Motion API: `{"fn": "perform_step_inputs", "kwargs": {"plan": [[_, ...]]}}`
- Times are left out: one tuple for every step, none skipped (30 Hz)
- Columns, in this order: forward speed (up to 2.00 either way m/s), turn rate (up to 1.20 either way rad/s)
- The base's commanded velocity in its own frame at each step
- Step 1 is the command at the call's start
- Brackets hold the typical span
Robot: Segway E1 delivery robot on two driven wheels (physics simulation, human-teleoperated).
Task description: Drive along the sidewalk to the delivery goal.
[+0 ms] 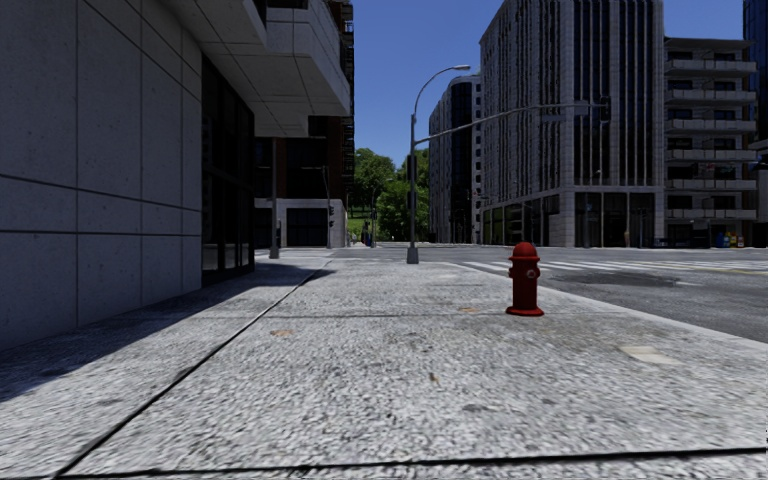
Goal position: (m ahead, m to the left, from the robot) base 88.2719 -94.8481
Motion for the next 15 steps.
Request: {"fn": "perform_step_inputs", "kwargs": {"plan": [[2.00, 0.00], [2.00, 0.00], [2.00, 0.00], [2.00, 0.00], [2.00, 0.00], [2.00, 0.00], [2.00, 0.00], [2.00, 0.00], [2.00, 0.00], [2.00, 0.00], [2.00, 0.00], [2.00, 0.00], [2.00, 0.00], [2.00, 0.00], [2.00, 0.00]]}}
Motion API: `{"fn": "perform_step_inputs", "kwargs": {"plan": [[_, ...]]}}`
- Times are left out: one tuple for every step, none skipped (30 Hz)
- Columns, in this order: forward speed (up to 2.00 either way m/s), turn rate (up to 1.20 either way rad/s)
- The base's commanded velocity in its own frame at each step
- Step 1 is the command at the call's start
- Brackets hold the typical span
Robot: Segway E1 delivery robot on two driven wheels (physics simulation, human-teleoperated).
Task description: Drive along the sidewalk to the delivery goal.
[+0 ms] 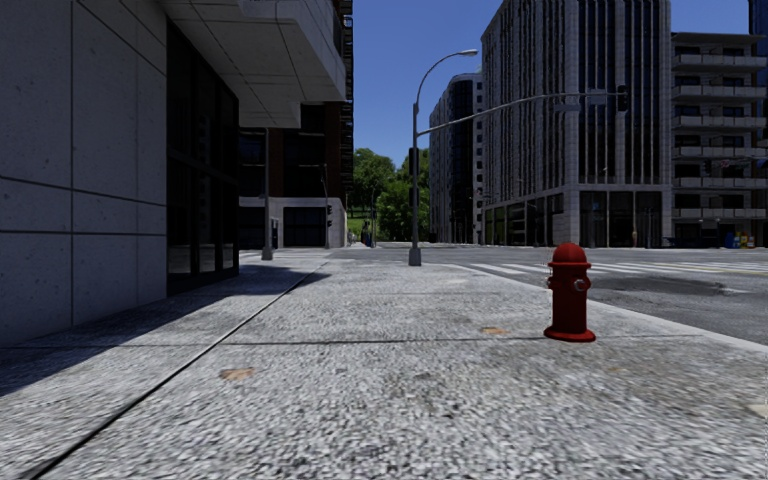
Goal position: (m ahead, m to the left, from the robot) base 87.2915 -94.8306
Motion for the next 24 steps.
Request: {"fn": "perform_step_inputs", "kwargs": {"plan": [[2.00, 0.00], [2.00, 0.00], [2.00, 0.00], [2.00, 0.00], [2.00, 0.00], [2.00, 0.00], [2.00, 0.00], [2.00, 0.00], [2.00, 0.00], [2.00, 0.00], [2.00, 0.00], [2.00, 0.00], [2.00, 0.00], [2.00, 0.00], [2.00, 0.00], [2.00, 0.00], [2.00, 0.00], [2.00, 0.00], [2.00, 0.00], [2.00, 0.00], [2.00, 0.00], [2.00, 0.00], [2.00, 0.00], [2.00, 0.00]]}}
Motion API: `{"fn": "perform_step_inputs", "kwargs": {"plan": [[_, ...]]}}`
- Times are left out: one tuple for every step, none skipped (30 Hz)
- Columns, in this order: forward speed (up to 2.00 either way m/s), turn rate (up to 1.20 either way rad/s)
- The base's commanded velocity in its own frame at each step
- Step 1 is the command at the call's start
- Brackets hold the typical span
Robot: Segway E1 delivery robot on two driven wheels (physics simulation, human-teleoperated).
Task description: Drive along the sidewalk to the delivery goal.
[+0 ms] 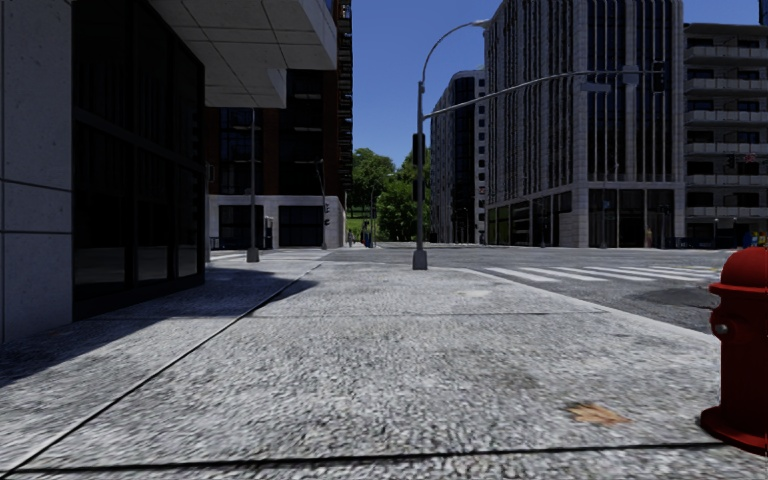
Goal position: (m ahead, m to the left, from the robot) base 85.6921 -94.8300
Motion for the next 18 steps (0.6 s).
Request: {"fn": "perform_step_inputs", "kwargs": {"plan": [[2.00, 0.00], [2.00, 0.00], [2.00, 0.00], [2.00, 0.00], [2.00, 0.00], [2.00, 0.00], [2.00, 0.00], [2.00, 0.00], [2.00, 0.00], [2.00, 0.00], [2.00, 0.00], [2.00, 0.00], [2.00, 0.00], [2.00, 0.00], [2.00, 0.00], [2.00, 0.00], [2.00, 0.00], [2.00, 0.00]]}}
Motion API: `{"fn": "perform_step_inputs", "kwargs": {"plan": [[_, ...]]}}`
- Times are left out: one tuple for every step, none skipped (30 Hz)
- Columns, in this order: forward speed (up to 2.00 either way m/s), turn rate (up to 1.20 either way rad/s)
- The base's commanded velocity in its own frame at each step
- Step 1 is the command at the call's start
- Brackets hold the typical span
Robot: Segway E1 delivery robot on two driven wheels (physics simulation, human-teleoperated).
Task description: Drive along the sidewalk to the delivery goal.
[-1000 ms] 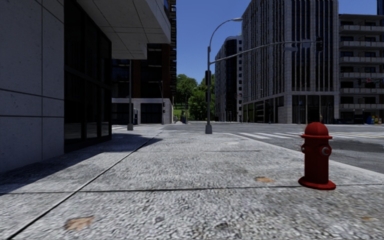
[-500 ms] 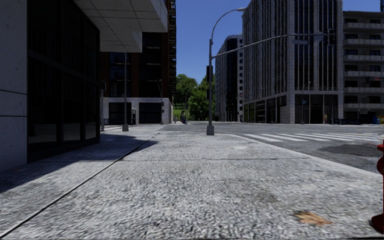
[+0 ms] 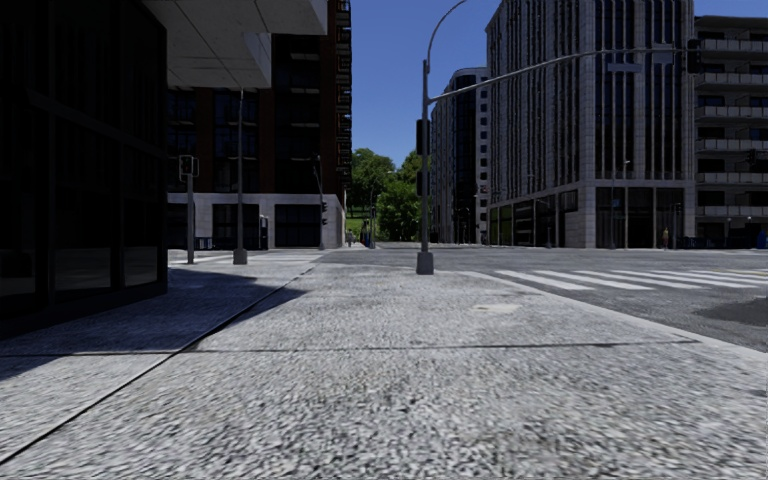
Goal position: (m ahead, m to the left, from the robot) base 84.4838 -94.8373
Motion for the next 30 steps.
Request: {"fn": "perform_step_inputs", "kwargs": {"plan": [[2.00, 0.00], [2.00, 0.00], [2.00, 0.00], [2.00, 0.00], [2.00, 0.00], [2.00, 0.00], [2.00, 0.00], [2.00, 0.00], [2.00, 0.00], [2.00, 0.00], [2.00, 0.00], [2.00, 0.00], [2.00, 0.00], [2.00, 0.00], [2.00, 0.00], [2.00, 0.00], [2.00, 0.00], [2.00, 0.00], [2.00, 0.00], [2.00, 0.00], [2.00, 0.00], [2.00, 0.00], [2.00, 0.00], [2.00, 0.00], [2.00, 0.00], [2.00, 0.00], [2.00, 0.00], [2.00, 0.00], [2.00, 0.00], [2.00, 0.00]]}}
